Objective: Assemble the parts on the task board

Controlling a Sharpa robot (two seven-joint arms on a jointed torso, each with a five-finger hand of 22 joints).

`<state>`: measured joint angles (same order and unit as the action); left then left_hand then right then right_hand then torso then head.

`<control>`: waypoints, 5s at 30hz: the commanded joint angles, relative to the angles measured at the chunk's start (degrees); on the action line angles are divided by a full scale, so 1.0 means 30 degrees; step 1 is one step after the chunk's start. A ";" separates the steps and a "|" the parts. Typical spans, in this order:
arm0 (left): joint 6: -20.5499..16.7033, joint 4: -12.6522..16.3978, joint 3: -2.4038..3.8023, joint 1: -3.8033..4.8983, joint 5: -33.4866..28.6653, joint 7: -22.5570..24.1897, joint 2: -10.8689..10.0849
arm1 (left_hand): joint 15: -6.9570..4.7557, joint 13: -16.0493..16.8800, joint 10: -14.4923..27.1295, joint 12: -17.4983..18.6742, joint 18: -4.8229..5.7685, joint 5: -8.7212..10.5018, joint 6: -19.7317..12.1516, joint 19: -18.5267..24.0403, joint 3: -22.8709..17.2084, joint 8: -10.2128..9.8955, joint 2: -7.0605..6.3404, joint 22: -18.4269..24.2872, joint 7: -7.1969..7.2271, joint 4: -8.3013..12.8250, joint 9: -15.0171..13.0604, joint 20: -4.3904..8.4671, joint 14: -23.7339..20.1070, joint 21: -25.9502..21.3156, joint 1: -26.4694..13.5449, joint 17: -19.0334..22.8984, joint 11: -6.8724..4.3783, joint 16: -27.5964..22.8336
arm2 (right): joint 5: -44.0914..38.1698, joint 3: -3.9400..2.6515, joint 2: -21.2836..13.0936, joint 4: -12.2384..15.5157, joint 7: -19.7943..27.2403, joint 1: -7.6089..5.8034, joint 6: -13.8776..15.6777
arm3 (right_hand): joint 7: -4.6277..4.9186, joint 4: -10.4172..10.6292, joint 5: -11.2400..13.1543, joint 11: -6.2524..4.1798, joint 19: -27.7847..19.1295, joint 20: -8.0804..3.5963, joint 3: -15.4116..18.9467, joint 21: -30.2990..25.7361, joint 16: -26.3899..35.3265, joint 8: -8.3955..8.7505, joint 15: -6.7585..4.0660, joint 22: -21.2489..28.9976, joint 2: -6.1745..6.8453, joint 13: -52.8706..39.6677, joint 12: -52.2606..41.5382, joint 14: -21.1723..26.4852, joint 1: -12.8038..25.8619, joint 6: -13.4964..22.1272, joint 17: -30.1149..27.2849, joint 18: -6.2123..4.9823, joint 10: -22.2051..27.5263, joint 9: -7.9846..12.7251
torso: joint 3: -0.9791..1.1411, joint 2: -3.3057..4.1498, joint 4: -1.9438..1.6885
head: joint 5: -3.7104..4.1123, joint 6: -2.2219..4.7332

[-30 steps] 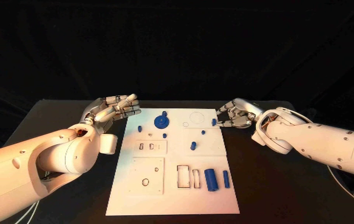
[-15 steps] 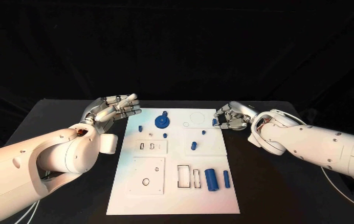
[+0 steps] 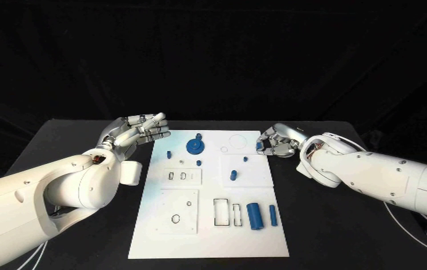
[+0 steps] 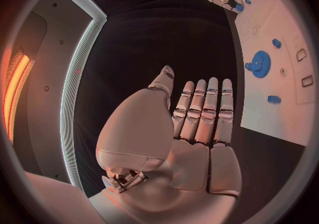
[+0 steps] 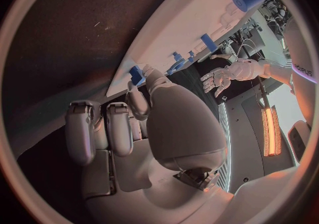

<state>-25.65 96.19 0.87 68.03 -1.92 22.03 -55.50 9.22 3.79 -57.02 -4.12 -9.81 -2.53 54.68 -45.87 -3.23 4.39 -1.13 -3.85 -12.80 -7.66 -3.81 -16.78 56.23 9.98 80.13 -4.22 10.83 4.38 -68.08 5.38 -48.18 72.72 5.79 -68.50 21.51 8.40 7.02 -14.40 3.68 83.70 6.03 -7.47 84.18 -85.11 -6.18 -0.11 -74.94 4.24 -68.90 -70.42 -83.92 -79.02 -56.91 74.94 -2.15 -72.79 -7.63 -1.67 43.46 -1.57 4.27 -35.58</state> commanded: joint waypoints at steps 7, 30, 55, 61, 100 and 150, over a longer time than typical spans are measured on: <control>0.0303 0.0134 0.0018 0.0022 0.0093 0.0089 0.0006 | 0.0014 -0.0007 0.0098 0.0104 -0.0048 -0.0120 -0.0037 -0.0036 -0.0026 -0.0115 0.0126 -0.0021 -0.0161 0.0102 0.0015 0.0037 -0.0053 -0.0003 0.0156 0.0016 0.0021 -0.0118 | -0.0461 -0.0001 0.0204 -0.0107 -0.0257 0.0048 0.0210 | 0.0006 -0.0037 0.0126 -0.0042 0.0536 -0.0092 -0.0156 0.0039 -0.0091 -0.0126 -0.0150 -0.3206 -0.0116 -0.0009 -0.0061 -0.1341 -0.0064 -0.0147 0.2098 0.0115 -0.0142 -0.0010 | 0.0001 0.0001 -0.0004 | -0.0005 -0.0032; 0.0277 0.0116 0.0018 0.0022 0.0093 0.0036 -0.0022 | 0.0015 -0.0007 0.0104 0.0105 -0.0051 -0.0121 -0.0039 -0.0044 -0.0039 -0.0120 0.0144 -0.0024 -0.0163 0.0121 0.0015 0.0036 -0.0050 0.0000 0.0180 0.0015 0.0023 -0.0122 | -0.0083 -0.0004 0.0308 -0.0206 -0.0262 0.0047 0.1547 | -0.1046 -0.0645 0.0540 -0.0909 0.0846 -0.0691 -0.1528 0.0388 -0.0193 -0.1834 -0.0853 -0.3589 -0.0911 -0.0787 -0.0763 -0.1410 -0.0691 -0.2284 0.2329 0.0224 -0.1015 -0.0722 | 0.0007 0.0001 0.0006 | -0.0059 -0.0116; 0.0268 -0.0335 0.0015 0.0023 0.0076 -0.0036 0.0441 | 0.0018 -0.0004 0.0112 0.0103 -0.0056 -0.0120 -0.0039 -0.0068 -0.0071 -0.0135 0.0184 -0.0030 -0.0155 0.0195 0.0013 0.0035 -0.0042 0.0006 0.0264 0.0012 0.0024 -0.0135 | -0.4216 -0.0038 0.1282 0.6271 -0.5639 -0.1497 0.1050 | -0.0936 -0.0506 0.0396 -0.0851 0.1086 -0.0769 -0.1779 0.0668 -0.0208 -0.1920 -0.0848 -0.3877 -0.0789 -0.0614 -0.0511 -0.1428 -0.0059 -0.1751 0.2393 0.0320 -0.0980 -0.0802 | -0.0080 -0.0262 -0.0234 | -0.0511 -0.0441; 0.0276 -0.0423 0.0013 0.0023 0.0069 -0.0062 0.0596 | 0.0018 -0.0002 0.0107 0.0098 -0.0058 -0.0119 -0.0034 -0.0075 -0.0082 -0.0138 0.0194 -0.0032 -0.0146 0.0229 0.0011 0.0035 -0.0039 0.0007 0.0300 0.0011 0.0018 -0.0140 | -0.4823 0.0101 0.2789 0.6020 -0.6307 -0.1492 0.0457 | -0.0933 -0.0469 0.0362 -0.0851 0.1053 -0.0768 -0.1789 0.0624 -0.0179 -0.1948 -0.0850 -0.3842 -0.0746 -0.0644 -0.0536 -0.1418 0.0045 -0.1747 0.2342 0.0307 -0.1033 -0.0817 | -0.0099 -0.0265 -0.0211 | -0.0635 -0.0513; 0.0319 -0.0377 0.0014 0.0025 -0.0143 -0.0032 0.0547 | 0.0017 -0.0001 0.0105 0.0097 -0.0058 -0.0118 -0.0033 -0.0077 -0.0078 -0.0139 0.0191 -0.0032 -0.0147 0.0233 0.0011 0.0035 -0.0038 0.0007 0.0298 0.0011 0.0017 -0.0142 | -0.6971 0.0598 0.6347 0.3790 -0.7538 0.0367 -0.0230 | -0.0880 -0.0325 -0.0019 -0.0813 0.1083 -0.0760 -0.1881 0.0644 -0.0108 -0.1963 -0.0830 -0.3879 -0.0508 -0.0578 -0.0420 -0.1396 0.0481 -0.1557 0.2239 0.0315 -0.1035 -0.0832 | -0.0036 -0.0210 -0.0176 | -0.1240 -0.0993; 0.0371 -0.0390 0.0014 0.0025 -0.0145 -0.0181 0.0484 | 0.0016 0.0003 0.0098 0.0090 -0.0059 -0.0119 -0.0023 -0.0087 -0.0052 -0.0146 0.0189 -0.0034 -0.0153 0.0248 0.0008 0.0035 -0.0033 0.0006 0.0275 0.0009 0.0018 -0.0153 | -0.6474 0.0608 0.6538 0.3462 -0.7316 0.0529 -0.0005 | -0.0233 -0.0007 0.0023 -0.0260 0.0846 -0.0398 -0.1617 0.0290 0.0015 -0.1236 -0.0383 -0.3642 0.0595 0.0036 0.0329 -0.1356 0.1517 -0.0092 0.2097 0.0224 -0.0240 -0.0472 | -0.0037 -0.0209 -0.0163 | -0.1262 -0.1081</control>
<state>-25.59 94.88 0.86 68.04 -2.22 21.27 -54.09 9.22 3.79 -57.02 -4.12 -9.80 -2.53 54.47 -45.87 -3.30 4.16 -0.68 -3.85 -13.01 -7.28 -3.81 -16.78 56.23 9.98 80.58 -4.22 10.83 4.16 -87.47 7.13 -28.65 83.18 -16.41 -67.02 21.71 7.65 6.82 -14.18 2.98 84.01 4.50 -12.42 85.42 -85.32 -10.15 -1.73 -74.94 5.91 -68.84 -69.75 -83.91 -74.80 -57.60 74.91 -2.15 -73.89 -9.09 -1.79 42.81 -2.07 0.42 -38.80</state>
